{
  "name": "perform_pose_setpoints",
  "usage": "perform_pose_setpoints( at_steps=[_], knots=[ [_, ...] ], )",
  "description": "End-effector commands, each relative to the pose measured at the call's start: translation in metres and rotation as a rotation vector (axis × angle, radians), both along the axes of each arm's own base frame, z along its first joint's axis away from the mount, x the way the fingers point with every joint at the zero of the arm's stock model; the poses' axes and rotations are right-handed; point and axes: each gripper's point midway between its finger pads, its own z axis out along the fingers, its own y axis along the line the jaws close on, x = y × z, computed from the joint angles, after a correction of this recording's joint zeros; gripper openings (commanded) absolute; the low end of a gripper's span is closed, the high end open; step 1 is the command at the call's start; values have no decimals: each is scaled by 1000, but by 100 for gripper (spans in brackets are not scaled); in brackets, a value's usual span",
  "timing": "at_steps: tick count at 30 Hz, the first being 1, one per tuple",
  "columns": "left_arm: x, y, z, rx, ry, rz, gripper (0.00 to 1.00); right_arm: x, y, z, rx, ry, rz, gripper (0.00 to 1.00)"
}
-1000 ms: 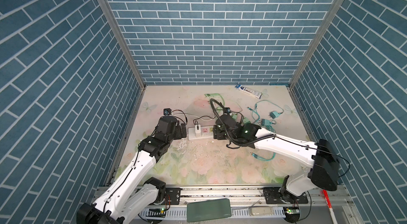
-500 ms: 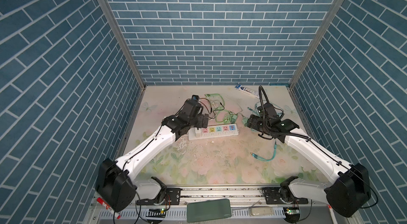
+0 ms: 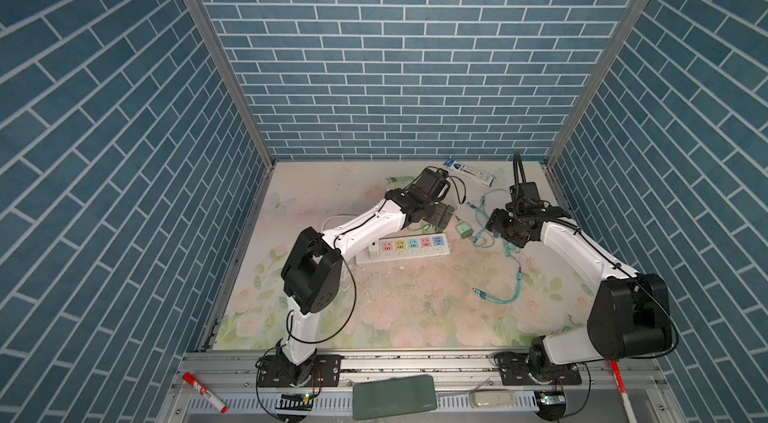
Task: Insert the plug
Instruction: 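Move both grippers toward the teal chargers farther from the robot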
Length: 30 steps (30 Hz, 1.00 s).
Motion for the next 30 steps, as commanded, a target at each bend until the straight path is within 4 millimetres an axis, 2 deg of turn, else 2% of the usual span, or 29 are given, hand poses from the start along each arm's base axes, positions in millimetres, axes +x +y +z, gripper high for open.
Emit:
perform_pose_setpoints(
  at_steps=[1,6,10,21,30],
  knots=[
    [-3,-21,-17,31,44,-72,95,11,-1,10,28,-11,27,75],
    [0,-47,-31,28,66,-102,93,16,-22,7,21,-2,-10,74],
    [0,-55,-35,25,81,-103,93,23,-34,-2,6,20,-28,74],
    [0,-53,-40,55,83,-95,94,39,-36,-22,-5,60,-31,74],
    [14,-42,-70,141,114,-31,91,44,-35,-23,-4,59,-23,73]
  ],
)
